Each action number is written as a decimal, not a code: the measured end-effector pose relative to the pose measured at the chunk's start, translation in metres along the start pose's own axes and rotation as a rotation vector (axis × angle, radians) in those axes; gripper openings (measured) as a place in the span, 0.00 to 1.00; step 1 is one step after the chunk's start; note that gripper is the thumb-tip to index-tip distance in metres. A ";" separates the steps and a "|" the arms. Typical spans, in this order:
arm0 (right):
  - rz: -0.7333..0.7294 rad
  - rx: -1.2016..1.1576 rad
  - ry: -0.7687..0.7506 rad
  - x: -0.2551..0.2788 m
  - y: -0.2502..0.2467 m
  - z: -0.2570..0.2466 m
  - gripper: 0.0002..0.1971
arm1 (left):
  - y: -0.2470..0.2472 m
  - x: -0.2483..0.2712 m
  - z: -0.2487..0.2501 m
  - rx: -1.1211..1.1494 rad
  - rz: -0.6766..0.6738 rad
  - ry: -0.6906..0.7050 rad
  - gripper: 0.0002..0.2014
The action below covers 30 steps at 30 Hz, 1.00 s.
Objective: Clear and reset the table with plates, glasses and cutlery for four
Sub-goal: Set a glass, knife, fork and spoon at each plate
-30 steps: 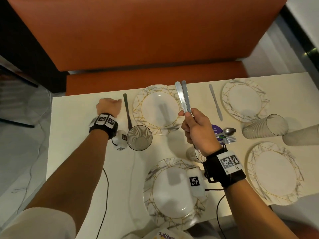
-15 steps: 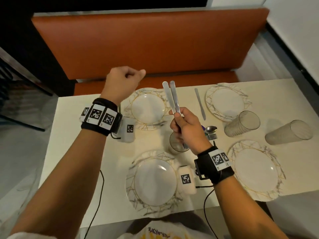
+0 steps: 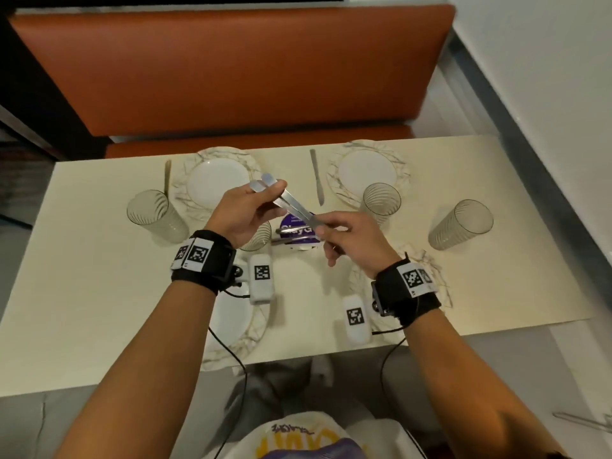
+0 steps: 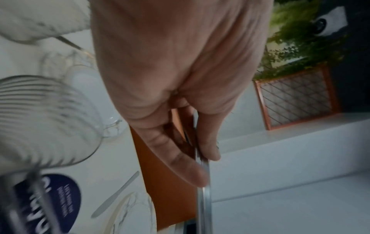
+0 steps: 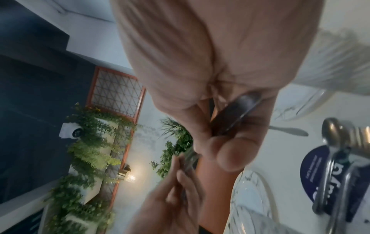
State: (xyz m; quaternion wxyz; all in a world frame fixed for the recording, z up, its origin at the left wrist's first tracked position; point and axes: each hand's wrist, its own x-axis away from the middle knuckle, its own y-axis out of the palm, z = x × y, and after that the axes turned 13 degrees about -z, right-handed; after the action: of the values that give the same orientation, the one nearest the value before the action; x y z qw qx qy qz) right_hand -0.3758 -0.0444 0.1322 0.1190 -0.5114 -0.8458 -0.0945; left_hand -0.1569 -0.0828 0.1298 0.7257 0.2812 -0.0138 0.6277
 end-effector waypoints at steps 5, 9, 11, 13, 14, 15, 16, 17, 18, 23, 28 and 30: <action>0.072 -0.057 0.028 0.014 -0.048 0.006 0.15 | 0.004 0.026 -0.049 0.100 -0.034 -0.092 0.15; 0.091 -0.140 0.059 0.010 -0.061 0.011 0.16 | 0.003 0.047 -0.095 0.051 -0.045 -0.208 0.16; 0.089 -0.169 0.068 0.002 -0.056 0.020 0.15 | 0.007 0.056 -0.114 -0.029 -0.063 -0.264 0.16; 0.087 -0.177 0.080 -0.005 -0.044 0.034 0.14 | 0.012 0.064 -0.129 -0.138 -0.095 -0.290 0.14; 0.091 -0.174 0.082 -0.008 -0.037 0.041 0.14 | 0.015 0.066 -0.135 -0.184 -0.114 -0.292 0.12; 0.098 -0.167 0.085 -0.011 -0.029 0.048 0.14 | 0.017 0.069 -0.140 -0.221 -0.129 -0.293 0.11; 0.107 -0.158 0.091 -0.014 -0.022 0.055 0.13 | 0.019 0.070 -0.145 -0.242 -0.133 -0.297 0.10; 0.116 -0.147 0.099 -0.017 -0.016 0.063 0.12 | 0.020 0.071 -0.150 -0.243 -0.128 -0.300 0.10; 0.122 -0.134 0.109 -0.019 -0.010 0.070 0.11 | 0.019 0.071 -0.154 -0.227 -0.115 -0.300 0.09; 0.054 -0.014 0.173 -0.027 0.013 0.103 0.09 | 0.012 0.072 -0.167 -0.162 -0.043 -0.308 0.09; 0.035 0.064 0.195 -0.026 0.033 0.120 0.08 | 0.002 0.074 -0.170 -0.123 0.026 -0.294 0.12; 0.076 0.027 0.201 -0.025 0.036 0.122 0.09 | -0.001 0.075 -0.171 -0.132 0.041 -0.299 0.11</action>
State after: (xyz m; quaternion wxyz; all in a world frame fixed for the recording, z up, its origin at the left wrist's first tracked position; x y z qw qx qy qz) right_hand -0.3455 -0.0144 0.0095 0.2134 -0.5296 -0.8107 -0.1294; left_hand -0.1967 0.0571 0.0136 0.7196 0.3227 -0.1688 0.5911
